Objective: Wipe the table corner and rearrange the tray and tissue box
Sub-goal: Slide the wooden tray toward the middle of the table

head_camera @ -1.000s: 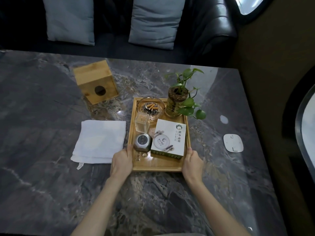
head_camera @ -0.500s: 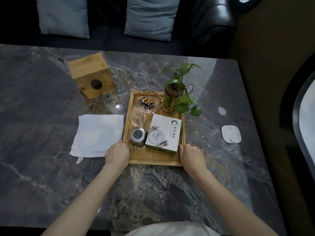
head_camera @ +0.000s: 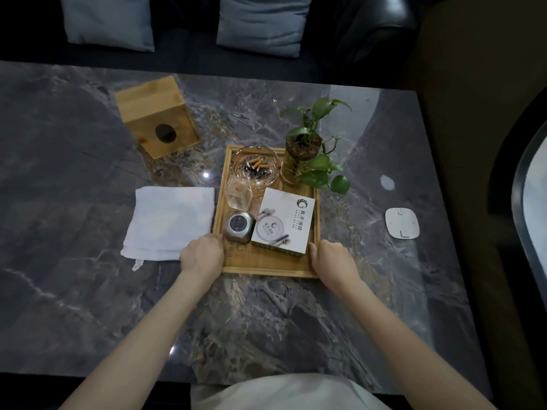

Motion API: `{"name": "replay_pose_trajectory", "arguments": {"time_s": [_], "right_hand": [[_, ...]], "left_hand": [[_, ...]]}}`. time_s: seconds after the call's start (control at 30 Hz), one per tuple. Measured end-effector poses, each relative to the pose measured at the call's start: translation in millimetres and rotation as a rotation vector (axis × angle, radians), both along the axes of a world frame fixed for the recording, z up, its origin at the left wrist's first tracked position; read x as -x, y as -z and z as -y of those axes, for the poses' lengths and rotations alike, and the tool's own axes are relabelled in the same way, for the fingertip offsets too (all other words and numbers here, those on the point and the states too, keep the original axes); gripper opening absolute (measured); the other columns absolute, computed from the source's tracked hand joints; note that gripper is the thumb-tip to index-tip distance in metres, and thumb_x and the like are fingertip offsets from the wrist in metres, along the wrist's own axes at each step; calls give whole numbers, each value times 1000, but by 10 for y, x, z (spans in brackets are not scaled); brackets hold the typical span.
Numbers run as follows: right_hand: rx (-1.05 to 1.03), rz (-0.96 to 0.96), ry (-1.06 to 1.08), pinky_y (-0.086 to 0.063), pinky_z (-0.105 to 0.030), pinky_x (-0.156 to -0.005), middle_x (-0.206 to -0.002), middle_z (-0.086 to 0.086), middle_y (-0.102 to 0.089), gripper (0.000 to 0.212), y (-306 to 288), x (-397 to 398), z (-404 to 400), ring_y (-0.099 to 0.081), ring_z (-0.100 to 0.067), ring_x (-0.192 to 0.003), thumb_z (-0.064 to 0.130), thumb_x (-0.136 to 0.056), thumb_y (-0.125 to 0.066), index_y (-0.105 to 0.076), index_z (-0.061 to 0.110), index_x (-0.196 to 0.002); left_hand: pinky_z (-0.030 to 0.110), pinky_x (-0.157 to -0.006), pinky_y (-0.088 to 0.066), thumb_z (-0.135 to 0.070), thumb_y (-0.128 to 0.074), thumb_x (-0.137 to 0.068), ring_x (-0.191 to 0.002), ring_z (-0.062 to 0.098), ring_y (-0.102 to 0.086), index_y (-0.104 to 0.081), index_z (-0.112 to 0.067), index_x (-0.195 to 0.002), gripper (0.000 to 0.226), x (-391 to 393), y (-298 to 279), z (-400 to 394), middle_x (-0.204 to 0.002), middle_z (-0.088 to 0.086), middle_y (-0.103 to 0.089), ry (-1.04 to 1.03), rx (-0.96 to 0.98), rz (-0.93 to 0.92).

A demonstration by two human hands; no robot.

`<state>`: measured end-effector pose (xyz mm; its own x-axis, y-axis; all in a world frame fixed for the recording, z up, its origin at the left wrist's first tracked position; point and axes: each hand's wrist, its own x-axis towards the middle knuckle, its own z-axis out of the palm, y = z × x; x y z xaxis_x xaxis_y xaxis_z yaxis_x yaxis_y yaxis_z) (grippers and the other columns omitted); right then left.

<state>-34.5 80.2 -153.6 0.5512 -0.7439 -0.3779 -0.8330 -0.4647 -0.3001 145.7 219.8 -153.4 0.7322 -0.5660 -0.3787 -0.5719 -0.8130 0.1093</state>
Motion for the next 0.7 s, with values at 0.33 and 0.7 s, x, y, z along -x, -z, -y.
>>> {"name": "replay_pose_trajectory", "arguments": {"time_s": [0.33,0.7], "right_hand": [[158,7,-35,-43,-39,-68,-96,-21,-66,32,-576,-271,76,-61,-40,-89,24,-95,-33,-56,3,-88],[260,405,-329,-42,-39,-56,-82,-15,-63,20,-994,-1573,-471,-60,-37,-72,16,-96,-38,-51,5,-85]], "left_hand": [[36,-74,-42,-29,-33,-95,-98,37,-58,-62,-3,-96,40,-247,-316,-25,-108,19,-63,-26,-20,-47],[42,-74,-42,-25,-43,-92,-91,39,-55,-54,-4,-90,23,-904,-579,-534,-99,21,-60,-265,385,73]]}}
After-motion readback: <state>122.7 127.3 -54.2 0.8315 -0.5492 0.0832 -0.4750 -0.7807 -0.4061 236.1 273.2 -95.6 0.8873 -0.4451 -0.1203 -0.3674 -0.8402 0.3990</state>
